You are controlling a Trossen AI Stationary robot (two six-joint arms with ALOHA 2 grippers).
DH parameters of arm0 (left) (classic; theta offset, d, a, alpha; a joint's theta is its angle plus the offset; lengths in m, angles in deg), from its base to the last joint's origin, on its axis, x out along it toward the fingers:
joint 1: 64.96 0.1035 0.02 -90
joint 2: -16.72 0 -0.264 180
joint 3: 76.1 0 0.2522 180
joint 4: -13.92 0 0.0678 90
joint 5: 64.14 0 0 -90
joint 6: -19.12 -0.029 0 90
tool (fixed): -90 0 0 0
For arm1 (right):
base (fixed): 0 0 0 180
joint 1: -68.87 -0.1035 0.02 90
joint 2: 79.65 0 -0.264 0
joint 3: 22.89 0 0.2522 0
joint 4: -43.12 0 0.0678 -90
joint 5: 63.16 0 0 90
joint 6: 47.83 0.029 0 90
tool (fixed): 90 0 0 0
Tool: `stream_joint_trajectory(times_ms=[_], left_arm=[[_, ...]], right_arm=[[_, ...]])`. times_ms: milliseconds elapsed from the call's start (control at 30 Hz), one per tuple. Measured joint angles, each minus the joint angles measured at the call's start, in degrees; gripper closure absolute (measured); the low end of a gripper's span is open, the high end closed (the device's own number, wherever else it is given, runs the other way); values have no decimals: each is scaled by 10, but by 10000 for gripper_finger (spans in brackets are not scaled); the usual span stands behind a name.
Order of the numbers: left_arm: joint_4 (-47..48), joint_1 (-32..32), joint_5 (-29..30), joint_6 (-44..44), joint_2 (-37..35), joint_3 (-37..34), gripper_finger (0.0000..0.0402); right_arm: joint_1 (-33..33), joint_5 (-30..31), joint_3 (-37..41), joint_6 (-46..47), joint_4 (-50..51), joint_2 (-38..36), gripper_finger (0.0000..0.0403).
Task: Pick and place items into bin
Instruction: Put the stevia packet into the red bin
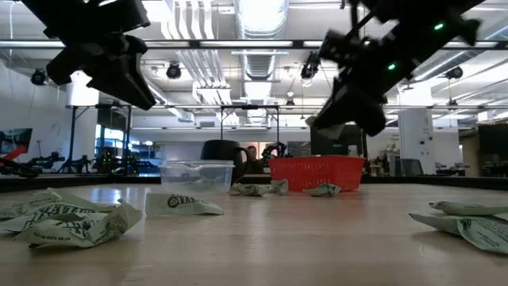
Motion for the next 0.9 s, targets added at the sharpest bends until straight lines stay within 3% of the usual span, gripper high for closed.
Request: stream_joint_trajectory(times_ms=[100, 467, 600, 900], left_arm=[[0, 0, -1, 0, 12, 0, 322], [2, 0, -3, -3, 36, 2, 322], [2, 0, -3, -3, 36, 3, 322], [2, 0, -3, -5, 35, 3, 322]], right_arm=[[51, -54, 0, -1, 4, 0, 385], [151, -96, 0, -4, 14, -9, 385], [169, -168, 0, 5, 15, -9, 385], [171, -172, 0, 24, 14, -9, 373]])
